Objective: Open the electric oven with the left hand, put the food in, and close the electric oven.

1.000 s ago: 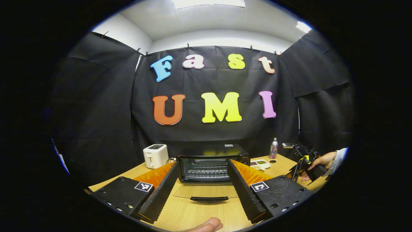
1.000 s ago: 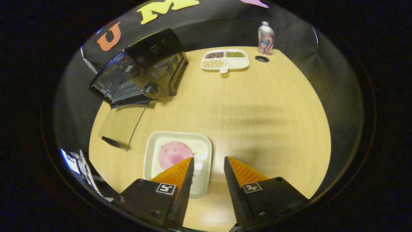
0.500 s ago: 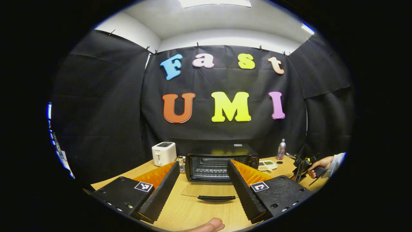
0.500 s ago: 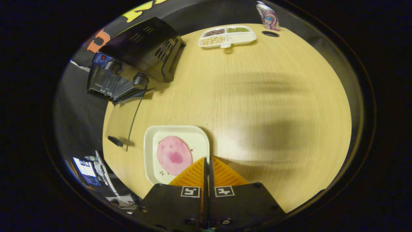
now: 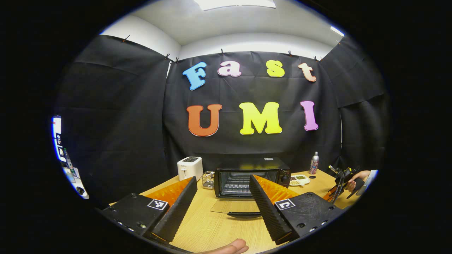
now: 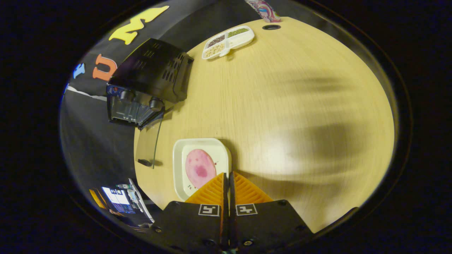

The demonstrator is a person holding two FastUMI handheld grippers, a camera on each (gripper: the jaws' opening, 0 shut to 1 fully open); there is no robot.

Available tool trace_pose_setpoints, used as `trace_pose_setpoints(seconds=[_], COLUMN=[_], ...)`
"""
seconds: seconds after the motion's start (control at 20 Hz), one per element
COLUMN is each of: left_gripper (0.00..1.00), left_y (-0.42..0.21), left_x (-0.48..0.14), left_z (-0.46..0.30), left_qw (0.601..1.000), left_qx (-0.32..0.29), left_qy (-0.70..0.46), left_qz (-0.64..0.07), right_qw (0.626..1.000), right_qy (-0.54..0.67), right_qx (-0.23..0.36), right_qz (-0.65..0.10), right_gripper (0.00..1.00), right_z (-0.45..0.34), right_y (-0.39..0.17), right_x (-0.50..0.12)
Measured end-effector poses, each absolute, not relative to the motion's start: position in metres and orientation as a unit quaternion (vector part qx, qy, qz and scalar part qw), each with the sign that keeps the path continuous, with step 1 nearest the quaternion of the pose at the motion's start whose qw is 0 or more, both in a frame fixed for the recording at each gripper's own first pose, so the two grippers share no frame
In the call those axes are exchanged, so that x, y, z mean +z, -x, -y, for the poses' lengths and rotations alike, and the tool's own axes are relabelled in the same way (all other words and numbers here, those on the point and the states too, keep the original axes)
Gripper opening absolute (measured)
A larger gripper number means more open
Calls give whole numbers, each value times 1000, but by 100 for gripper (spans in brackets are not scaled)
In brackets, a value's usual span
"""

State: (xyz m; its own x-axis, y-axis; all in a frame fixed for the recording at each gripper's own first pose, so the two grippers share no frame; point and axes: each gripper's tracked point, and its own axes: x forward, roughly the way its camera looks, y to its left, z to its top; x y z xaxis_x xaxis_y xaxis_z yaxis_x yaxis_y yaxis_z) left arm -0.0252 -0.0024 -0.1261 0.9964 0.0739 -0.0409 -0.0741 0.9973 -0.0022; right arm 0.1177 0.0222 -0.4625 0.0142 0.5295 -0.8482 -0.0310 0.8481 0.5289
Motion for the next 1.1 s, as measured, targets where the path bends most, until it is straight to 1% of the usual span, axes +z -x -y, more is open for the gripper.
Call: trace_pose_setpoints(seconds=[0.1, 0.15, 0.35, 0.4, 0.45, 0.6, 0.75, 0.8, 1.0, 1.05, 1.1], left_gripper=[94, 94, 94, 94, 94, 94, 94, 94, 94, 94, 94], left_y=[31, 33, 45, 50, 53, 62, 71, 73, 82, 83, 83], left_x=[-125, -127, -125, -123, -121, -120, -120, -121, -126, -128, -129], left_z=[7, 8, 5, 4, 1, -4, -13, -18, -31, -34, -38], left_qw=[999, 1000, 1000, 1000, 1000, 1000, 1000, 1000, 1000, 1000, 1000], left_qx=[27, 23, 16, 16, 15, 11, 10, 12, 13, 13, 14], left_qy=[-1, -1, 3, 4, 5, 6, 3, 2, -7, -11, -14], left_qz=[-19, -20, -15, -11, -7, -5, -6, -6, -13, -14, -15], right_qw=[696, 700, 712, 715, 718, 724, 721, 719, 711, 709, 707], right_qy=[-191, -193, -203, -202, -201, -199, -205, -207, -206, -206, -207], right_qx=[197, 195, 189, 190, 191, 206, 229, 236, 252, 253, 254], right_qz=[-664, -659, -645, -642, -638, -627, -621, -620, -623, -625, -626], right_gripper=[4, 1, 1, 4, 4, 4, 4, 1, 1, 4, 4], right_z=[-11, -6, -5, -8, -12, -36, -73, -86, -140, -152, -165], right_y=[-118, -116, -115, -116, -115, -113, -108, -108, -106, -104, -103], right_x=[-453, -446, -419, -411, -403, -375, -352, -347, -337, -336, -336])
